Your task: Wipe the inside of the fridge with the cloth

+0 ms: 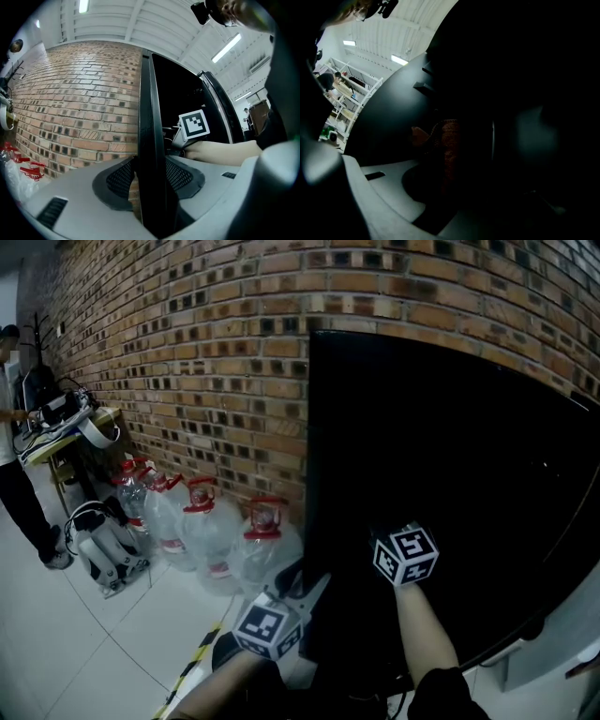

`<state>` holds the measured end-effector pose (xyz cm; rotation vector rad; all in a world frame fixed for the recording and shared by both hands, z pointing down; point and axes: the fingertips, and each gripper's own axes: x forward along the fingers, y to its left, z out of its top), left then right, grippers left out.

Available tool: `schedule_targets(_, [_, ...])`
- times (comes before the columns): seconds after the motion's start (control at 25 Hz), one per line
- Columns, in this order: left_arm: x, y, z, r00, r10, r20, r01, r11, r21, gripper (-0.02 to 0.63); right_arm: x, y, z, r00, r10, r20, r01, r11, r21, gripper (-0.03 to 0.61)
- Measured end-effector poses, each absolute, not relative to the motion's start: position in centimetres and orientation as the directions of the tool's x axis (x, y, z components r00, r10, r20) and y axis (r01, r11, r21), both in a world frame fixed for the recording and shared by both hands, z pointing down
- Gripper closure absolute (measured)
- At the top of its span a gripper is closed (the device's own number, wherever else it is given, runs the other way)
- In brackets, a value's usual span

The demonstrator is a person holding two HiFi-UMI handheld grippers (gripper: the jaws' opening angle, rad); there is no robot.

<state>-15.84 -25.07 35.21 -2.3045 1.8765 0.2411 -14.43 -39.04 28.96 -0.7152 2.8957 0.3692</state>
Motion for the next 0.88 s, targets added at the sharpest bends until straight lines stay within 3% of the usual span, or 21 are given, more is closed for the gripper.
schedule_targets(0.88, [-16.0,-25.2,35.1,0.208,-0.947,-0.246,-0.977,-0.212,-0.012,0.408,-15.9,-52.0,32.0,-0.777,-0.626,-0.061,-0.621,0.748,0.235,0.505])
